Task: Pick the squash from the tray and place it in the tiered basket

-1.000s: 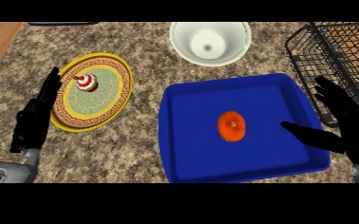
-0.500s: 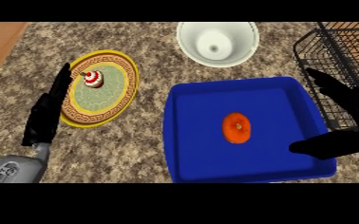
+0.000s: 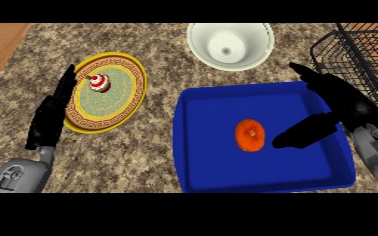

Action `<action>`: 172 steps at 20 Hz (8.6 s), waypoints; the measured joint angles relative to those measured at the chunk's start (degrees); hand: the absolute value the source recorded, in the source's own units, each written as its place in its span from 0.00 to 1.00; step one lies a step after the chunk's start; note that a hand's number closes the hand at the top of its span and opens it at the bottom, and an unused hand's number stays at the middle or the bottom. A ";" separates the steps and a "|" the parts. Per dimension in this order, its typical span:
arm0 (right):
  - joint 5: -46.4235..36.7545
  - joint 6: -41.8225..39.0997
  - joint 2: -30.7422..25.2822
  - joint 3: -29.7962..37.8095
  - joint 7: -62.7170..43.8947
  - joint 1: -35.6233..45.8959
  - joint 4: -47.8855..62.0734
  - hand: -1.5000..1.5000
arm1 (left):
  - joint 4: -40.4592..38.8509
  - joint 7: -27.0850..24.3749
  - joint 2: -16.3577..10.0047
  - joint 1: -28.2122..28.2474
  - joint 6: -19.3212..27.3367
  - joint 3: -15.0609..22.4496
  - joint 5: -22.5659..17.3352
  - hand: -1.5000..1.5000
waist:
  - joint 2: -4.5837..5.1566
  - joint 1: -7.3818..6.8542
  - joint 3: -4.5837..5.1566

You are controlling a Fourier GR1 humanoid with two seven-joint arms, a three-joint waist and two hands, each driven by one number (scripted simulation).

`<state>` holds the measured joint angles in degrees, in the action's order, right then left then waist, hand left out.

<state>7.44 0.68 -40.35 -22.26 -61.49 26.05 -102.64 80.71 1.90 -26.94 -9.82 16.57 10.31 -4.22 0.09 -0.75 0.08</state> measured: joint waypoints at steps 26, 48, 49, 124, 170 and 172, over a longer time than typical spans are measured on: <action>-14.81 -3.98 8.76 -10.49 -3.92 -1.70 2.08 0.00 | 2.87 2.42 2.23 1.00 -3.65 -4.39 3.56 0.50 | -0.19 0.71 -0.04; -23.03 -6.77 19.43 -8.66 -2.01 -4.16 12.22 0.00 | 3.88 2.30 5.45 2.34 -5.54 -6.62 7.28 0.50 | -0.12 0.53 -0.07; -22.95 -7.10 19.60 -8.27 -1.91 -4.30 12.27 0.00 | 3.45 2.10 5.30 2.19 -6.00 -7.22 7.09 0.50 | -0.11 0.56 -0.07; -105.07 5.22 2.48 39.58 -8.93 44.28 76.99 1.00 | 0.93 2.44 10.64 -4.17 -11.15 -9.22 12.39 0.50 | 1.63 -4.22 0.01; -110.97 17.72 15.42 60.78 -8.32 31.16 43.76 0.00 | 2.73 2.37 9.99 1.94 -10.76 -13.41 12.59 0.50 | -1.03 1.91 0.09; -111.97 16.90 18.20 61.72 -8.58 30.13 38.46 0.00 | 3.04 2.28 10.06 2.95 -10.62 -13.52 12.61 0.50 | -1.37 2.33 0.10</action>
<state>-104.53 17.58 -22.15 39.47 -70.07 56.18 -64.19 83.76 4.18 -16.88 -6.87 5.95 -3.20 8.39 -1.27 1.58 0.18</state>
